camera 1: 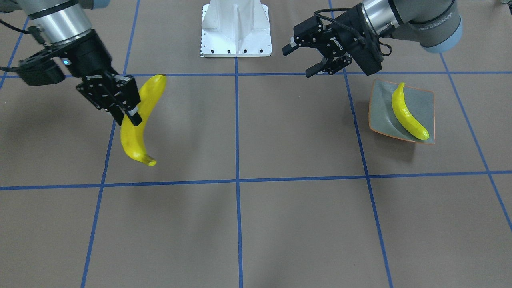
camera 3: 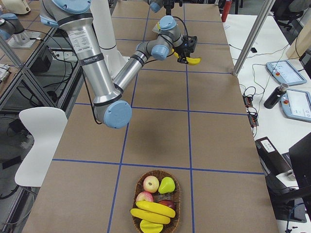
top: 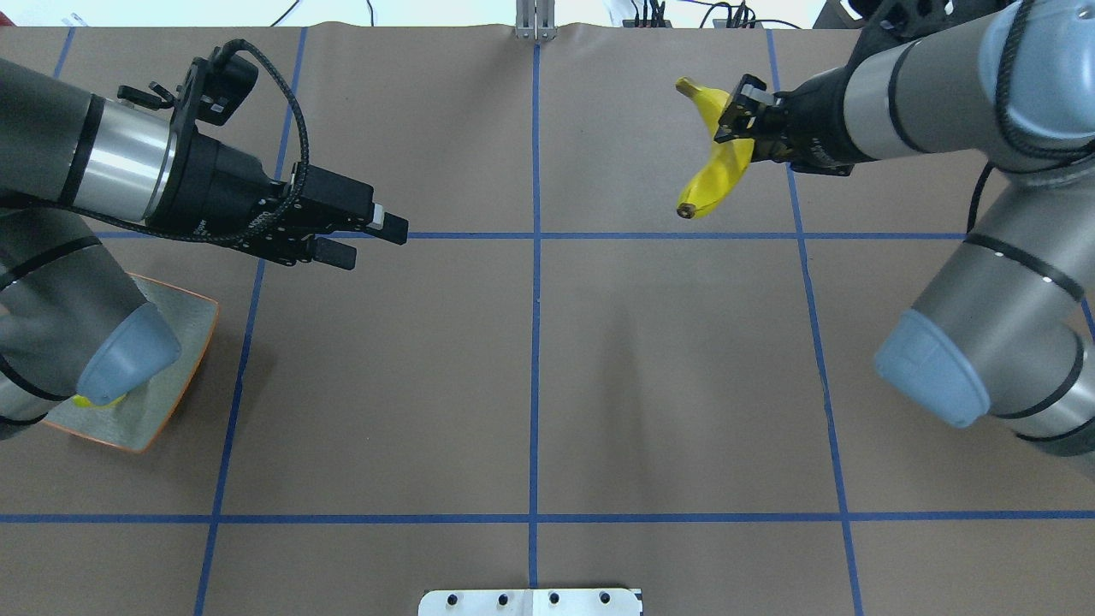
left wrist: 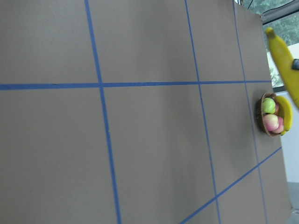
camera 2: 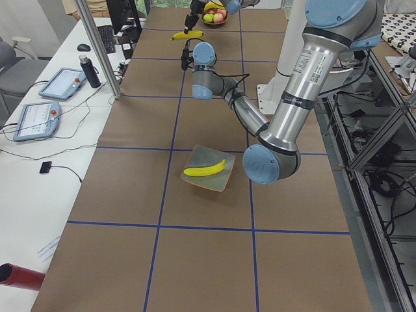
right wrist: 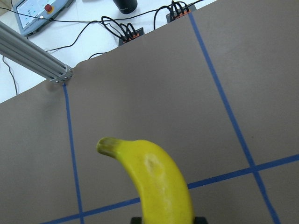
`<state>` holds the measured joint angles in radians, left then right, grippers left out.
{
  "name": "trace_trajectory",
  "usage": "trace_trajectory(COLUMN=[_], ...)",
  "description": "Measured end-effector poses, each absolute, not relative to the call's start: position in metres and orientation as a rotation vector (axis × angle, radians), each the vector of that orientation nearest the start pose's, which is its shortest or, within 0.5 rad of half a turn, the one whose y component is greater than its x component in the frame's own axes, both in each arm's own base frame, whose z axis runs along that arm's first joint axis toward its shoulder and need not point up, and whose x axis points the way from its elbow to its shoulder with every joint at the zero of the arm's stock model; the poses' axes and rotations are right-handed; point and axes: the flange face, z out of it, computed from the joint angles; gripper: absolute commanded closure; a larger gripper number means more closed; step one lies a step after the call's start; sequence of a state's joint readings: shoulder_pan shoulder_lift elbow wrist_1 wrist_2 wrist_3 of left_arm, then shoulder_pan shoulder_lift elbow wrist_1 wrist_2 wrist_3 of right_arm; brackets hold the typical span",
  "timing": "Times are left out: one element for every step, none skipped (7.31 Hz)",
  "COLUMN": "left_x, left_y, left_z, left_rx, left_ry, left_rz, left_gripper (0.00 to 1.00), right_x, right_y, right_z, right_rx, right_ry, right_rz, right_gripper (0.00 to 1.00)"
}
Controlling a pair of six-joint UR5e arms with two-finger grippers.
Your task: Transfer all bananas from basket to plate
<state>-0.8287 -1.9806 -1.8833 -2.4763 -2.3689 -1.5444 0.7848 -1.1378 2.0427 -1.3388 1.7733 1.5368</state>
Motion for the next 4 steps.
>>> trace_trajectory(left_x=[0.321,0.334,0.346,0.353], left_y=[-0.426,-0.42,-0.413,-0.407], left_z=[0.185,0.181,0.175,0.167], left_rx=[0.052,0.037,0.025,0.013], left_ry=[1.611,1.612,1.617,1.627], left_rz=[0.016,0.012,0.018,0.025], left_gripper=[0.0,0.0,0.0,0.0], right_x=[-0.346,-0.375,-0.398,-0.415], right_y=[-0.452,-0.435,-0.419,-0.403], right_z=[0.168,0.141,0.115,0.096], right_rx=[0.321,0.338,0.344,0.355], right_ry=[-1.131,-1.125,-1.119,-1.119], right_rz=[0.591,0.632,0.668,0.69], right_gripper=[1.0,1.0,1.0,1.0])
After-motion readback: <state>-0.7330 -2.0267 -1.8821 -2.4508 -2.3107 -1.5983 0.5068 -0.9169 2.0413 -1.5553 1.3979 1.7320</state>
